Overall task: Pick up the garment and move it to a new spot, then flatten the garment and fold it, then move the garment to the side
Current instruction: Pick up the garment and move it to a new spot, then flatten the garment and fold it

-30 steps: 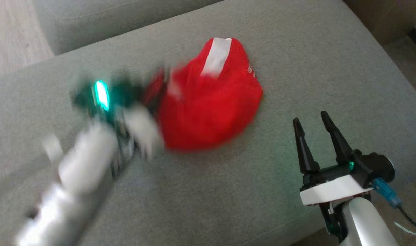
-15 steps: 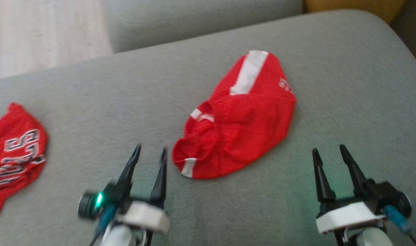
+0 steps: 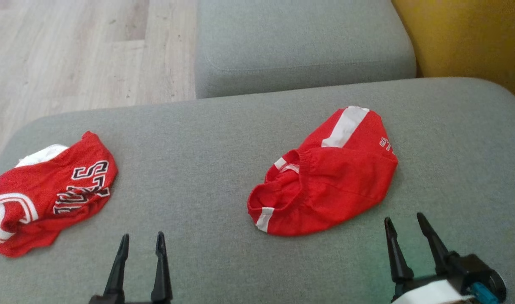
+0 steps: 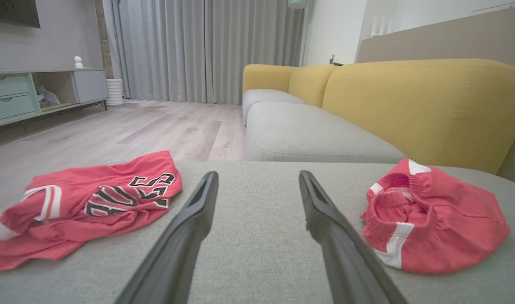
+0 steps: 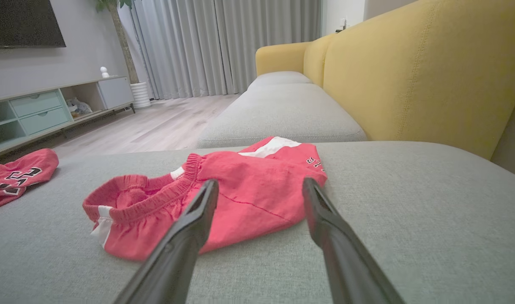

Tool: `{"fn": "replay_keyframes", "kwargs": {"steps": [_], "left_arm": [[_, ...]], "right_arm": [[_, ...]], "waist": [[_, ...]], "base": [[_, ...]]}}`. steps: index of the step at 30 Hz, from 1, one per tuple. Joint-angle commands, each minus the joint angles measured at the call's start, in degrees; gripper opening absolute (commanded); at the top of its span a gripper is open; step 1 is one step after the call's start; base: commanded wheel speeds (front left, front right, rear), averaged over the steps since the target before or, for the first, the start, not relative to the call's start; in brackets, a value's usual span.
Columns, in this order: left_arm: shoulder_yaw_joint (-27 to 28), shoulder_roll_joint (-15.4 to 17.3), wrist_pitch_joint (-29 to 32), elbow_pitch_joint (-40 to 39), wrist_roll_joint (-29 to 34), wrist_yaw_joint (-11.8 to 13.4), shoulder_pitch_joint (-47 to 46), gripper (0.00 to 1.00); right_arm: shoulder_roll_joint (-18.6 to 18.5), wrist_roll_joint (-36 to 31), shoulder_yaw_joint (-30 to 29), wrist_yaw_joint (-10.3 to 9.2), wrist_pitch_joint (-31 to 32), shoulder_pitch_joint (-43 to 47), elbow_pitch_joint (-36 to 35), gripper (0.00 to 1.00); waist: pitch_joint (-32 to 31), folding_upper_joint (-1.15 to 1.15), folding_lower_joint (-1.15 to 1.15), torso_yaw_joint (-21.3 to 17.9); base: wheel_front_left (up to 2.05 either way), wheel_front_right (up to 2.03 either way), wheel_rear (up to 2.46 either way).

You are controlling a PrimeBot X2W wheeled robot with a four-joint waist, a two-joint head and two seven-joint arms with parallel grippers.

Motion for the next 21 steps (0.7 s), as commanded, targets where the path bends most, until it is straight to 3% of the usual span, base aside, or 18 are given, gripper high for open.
{"fn": "replay_keyframes", "kwargs": {"steps": [1, 21], "left_arm": [[2.5, -0.6, -0.6, -2.0, 0.9, -0.3, -1.3, 1.0], [2.0, -0.7, -0.6, -1.4, 1.0, 0.4, -1.0, 1.0]], "right_arm": [[-0.3, 0.1, 1.6, -0.04, -0.1, -1.1, -1.4, 1.0], [-0.3, -0.4, 3.4, -0.04, -0.1, -0.8, -1.0, 1.0]], "waist": [[-0.6, -0.01, 0.02, 0.5], [-1.1, -0.01, 0.02, 1.1]], "base": [[0.0, 0.0, 0.0], [0.0, 0.0, 0.0]]}}
